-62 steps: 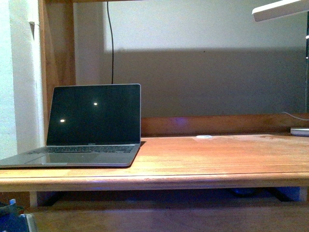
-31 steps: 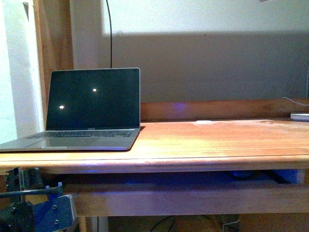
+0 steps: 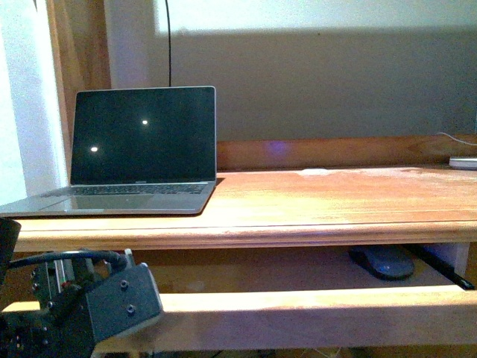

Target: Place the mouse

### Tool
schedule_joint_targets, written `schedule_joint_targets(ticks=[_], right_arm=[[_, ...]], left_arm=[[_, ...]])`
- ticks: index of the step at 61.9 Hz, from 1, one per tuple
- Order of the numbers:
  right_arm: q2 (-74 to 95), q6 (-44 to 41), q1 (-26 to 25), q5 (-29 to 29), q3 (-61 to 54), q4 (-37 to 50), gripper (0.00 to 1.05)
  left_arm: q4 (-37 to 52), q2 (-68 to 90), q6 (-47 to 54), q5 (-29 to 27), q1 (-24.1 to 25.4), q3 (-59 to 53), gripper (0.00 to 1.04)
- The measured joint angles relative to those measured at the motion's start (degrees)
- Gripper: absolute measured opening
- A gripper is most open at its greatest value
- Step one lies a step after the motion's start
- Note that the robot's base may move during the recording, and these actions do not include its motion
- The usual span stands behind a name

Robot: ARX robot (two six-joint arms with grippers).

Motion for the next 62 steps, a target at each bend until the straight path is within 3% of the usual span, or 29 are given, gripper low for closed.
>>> schedule_joint_targets(ticks=[13,36,51,62], right_arm=[[0.0,0.0,0.0,0.0,0.0,0.0,0.97],[0.0,0.0,0.0,0.0,0.0,0.0,0.97],[0.0,0.0,0.0,0.0,0.0,0.0,0.97],[0.0,0.0,0.0,0.0,0.0,0.0,0.97]], left_arm=[[-4.0,-8.0,-10.4,-3.1,-7.7,-6.9,0.97],[-12.8,-17.0,-27.0,-5.1,-17.1,-9.0,0.97],[-13.3,-20.1,-39.1,-5.3,-18.7,-8.9,0.97],[-11.2,-23.2,-53.8,-5.6,-18.7,-8.0,0.97]])
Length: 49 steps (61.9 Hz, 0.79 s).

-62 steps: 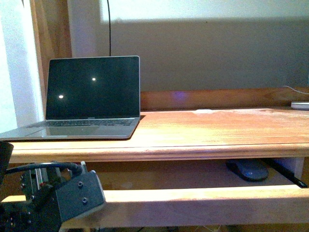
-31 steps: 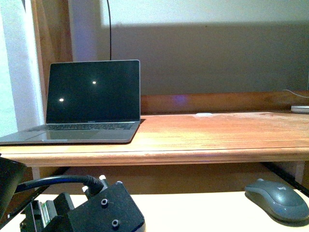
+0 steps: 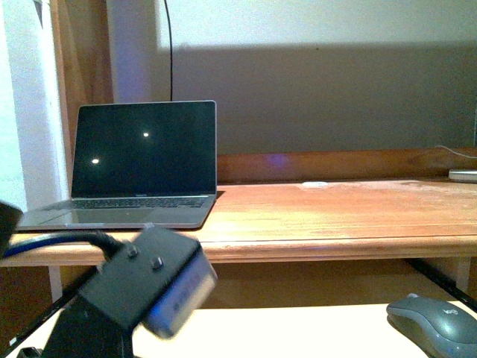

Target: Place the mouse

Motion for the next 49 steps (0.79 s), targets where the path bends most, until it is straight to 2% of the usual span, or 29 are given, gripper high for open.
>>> schedule_joint_targets(ticks=[15,21,37,43,49], right_arm=[[0.0,0.0,0.0,0.0,0.0,0.0,0.97],[0.0,0.0,0.0,0.0,0.0,0.0,0.97],[0.0,0.0,0.0,0.0,0.0,0.0,0.97],[0.0,0.0,0.0,0.0,0.0,0.0,0.97],[0.0,0.0,0.0,0.0,0.0,0.0,0.97]], left_arm=[[0.5,-10.7,-16.1,-4.9,-1.0,3.0,0.97],[0.7,-16.3,-16.4,-12.4,-1.4,2.3,0.97],[-2.0,-31.4,-10.7,-34.7,2.3,-7.5,0.97],[-7.7,-39.3,-11.0,-41.6,0.5,-12.6,0.97],[-15.3,-47.2,-12.8,-46.8,-4.0,-17.1,0.97]])
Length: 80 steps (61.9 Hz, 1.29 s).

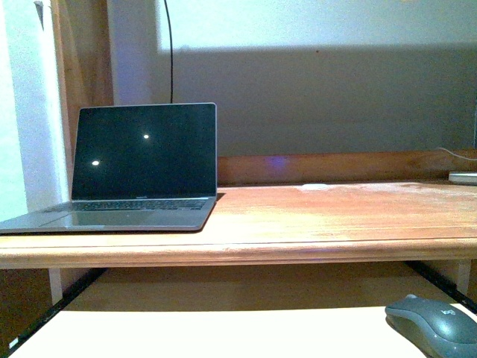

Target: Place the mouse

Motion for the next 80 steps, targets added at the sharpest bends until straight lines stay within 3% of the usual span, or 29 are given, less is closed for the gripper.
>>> schedule_joint_targets(ticks=[5,10,17,28,35,39,44,51,54,60,71,80], right_arm=[[0.0,0.0,0.0,0.0,0.0,0.0,0.97],[0.0,0.0,0.0,0.0,0.0,0.0,0.97],[0.0,0.0,0.0,0.0,0.0,0.0,0.97],[0.0,0.0,0.0,0.0,0.0,0.0,0.97],[0.1,0.2,-0.1,-0.5,0.0,-0.2,0.97],[3.8,5.0,-0.5,-5.7,1.6,-3.1,0.97],[13.5,11.2,1.5,-7.0,3.8,1.6,0.97],[25.3,14.4,5.1,-4.3,7.1,10.5,0.97],[30.7,15.3,7.4,-2.7,9.1,14.4,0.97],[40.1,15.3,12.0,-0.2,12.9,20.6,0.97],[57.3,13.9,18.9,2.4,20.5,29.5,0.97],[69.3,10.2,21.4,4.2,25.6,33.6,0.97]], left_arm=[[-6.5,-6.5,-2.0,-1.6,-3.6,-3.5,0.97],[-4.5,-9.2,-1.6,0.2,-2.8,-6.1,0.94],[5.6,-15.8,3.5,8.8,2.7,-12.6,0.76],[3.2,-23.0,6.4,19.8,14.5,-15.9,0.43],[2.5,-25.4,6.8,23.8,18.8,-16.6,0.25],[2.0,-26.9,6.9,25.6,20.9,-17.9,0.15],[1.4,-27.5,6.9,28.2,23.4,-18.0,0.02],[0.9,-28.2,7.1,31.0,26.2,-18.0,0.03],[0.2,-28.7,7.2,36.4,29.9,-18.0,0.03],[0.1,-28.9,7.2,38.4,34.5,-18.0,0.03],[0.0,-28.9,7.2,39.3,35.0,-18.0,0.03],[0.0,-29.0,7.2,39.3,35.1,-18.0,0.03]])
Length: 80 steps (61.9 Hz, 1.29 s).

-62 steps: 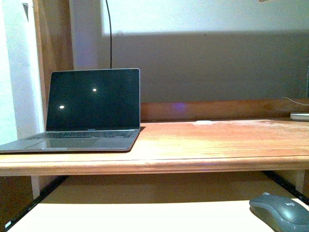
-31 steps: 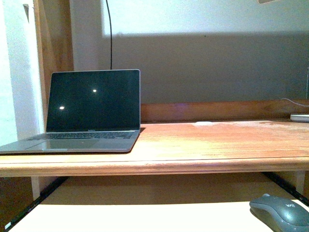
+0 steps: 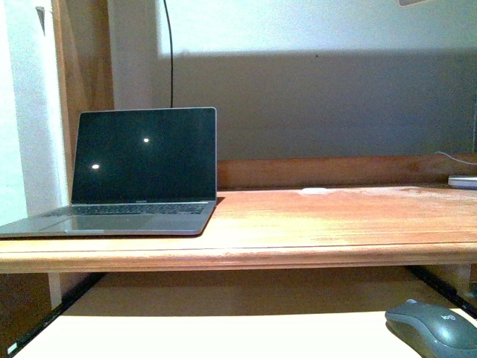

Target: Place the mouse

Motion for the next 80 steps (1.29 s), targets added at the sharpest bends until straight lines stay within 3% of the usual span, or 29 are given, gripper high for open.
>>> schedule_joint_targets(ticks=[23,46,55,59,80], right_arm=[[9.4,-7.7,-0.9,0.4,7.5,-0.7,0.97],[11.1,-10.5,-1.8,-1.2,8.8,-5.1,0.97],[11.2,-11.0,-0.7,-1.9,8.9,-5.7,0.97],[11.5,-11.3,-0.2,-1.8,9.0,-5.6,0.97],[16.9,-11.3,0.8,0.1,11.0,-3.8,0.97]], left_arm=[[0.0,0.0,0.0,0.0,0.0,0.0,0.04],[0.0,0.0,0.0,0.0,0.0,0.0,0.61],[0.0,0.0,0.0,0.0,0.0,0.0,0.9],[0.0,0.0,0.0,0.0,0.0,0.0,0.99],[0.0,0.0,0.1,0.0,0.0,0.0,0.97]])
